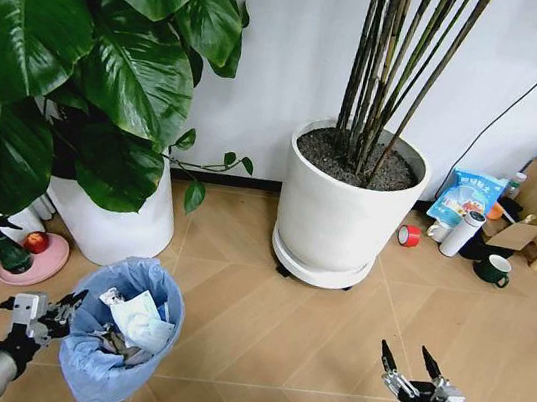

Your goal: Pick up the trash bin and place the garbage on the floor into it.

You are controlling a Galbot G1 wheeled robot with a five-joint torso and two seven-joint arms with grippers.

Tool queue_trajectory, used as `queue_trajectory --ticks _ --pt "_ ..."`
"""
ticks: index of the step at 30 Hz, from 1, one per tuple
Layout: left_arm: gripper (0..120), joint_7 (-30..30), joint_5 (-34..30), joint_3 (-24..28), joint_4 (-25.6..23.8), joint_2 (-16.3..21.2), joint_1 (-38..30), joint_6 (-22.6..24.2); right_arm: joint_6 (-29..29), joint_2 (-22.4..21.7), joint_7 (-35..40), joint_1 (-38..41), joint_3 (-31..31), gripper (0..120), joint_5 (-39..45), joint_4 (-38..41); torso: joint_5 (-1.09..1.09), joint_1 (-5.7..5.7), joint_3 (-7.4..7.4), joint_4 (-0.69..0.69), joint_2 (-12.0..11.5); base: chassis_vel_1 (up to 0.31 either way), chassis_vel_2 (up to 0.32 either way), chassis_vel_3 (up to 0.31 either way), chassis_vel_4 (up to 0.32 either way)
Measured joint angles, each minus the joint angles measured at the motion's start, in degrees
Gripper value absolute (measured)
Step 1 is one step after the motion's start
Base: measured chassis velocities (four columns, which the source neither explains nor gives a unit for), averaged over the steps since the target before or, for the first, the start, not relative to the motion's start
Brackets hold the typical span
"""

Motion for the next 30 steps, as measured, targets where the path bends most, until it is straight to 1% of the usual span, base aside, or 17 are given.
queue_trajectory --ticks 5,9,19,25,30 --pt "0 -0.4 -0.3 0.7 0.2 0.4 -0.9 0.2 0.2 0.3 -0.2 0.2 0.3 100 0.0 -0.3 -0.01 0.00 0.00 -0.01 0.0 0.000 0.000 0.000 0.000" --pt "0 -0.9 -1.2 1.5 0.6 1.6 -2.1 0.5 0.2 0.7 -0.2 0.7 0.5 100 0.0 -0.4 -0.01 0.00 0.00 0.00 0.0 0.000 0.000 0.000 0.000" --pt "0 -1.2 -1.6 1.8 1.0 2.0 -2.8 0.6 0.2 0.8 -0.2 0.7 0.5 100 -0.1 -0.3 0.00 0.00 0.00 0.00 0.0 0.004 -0.005 -0.006 0.002" --pt "0 -1.5 -2.1 2.3 1.1 2.5 -3.7 0.8 0.2 0.7 -0.3 0.7 0.8 100 -0.3 -0.1 0.00 0.01 0.01 0.00 0.0 0.103 -0.084 -0.073 0.085" --pt "0 -1.8 -2.7 2.3 1.2 3.1 -4.3 0.9 0.4 0.7 -0.5 0.6 1.3 100 -0.4 0.0 0.00 0.01 0.01 -0.01 0.0 0.152 -0.137 -0.150 0.147"
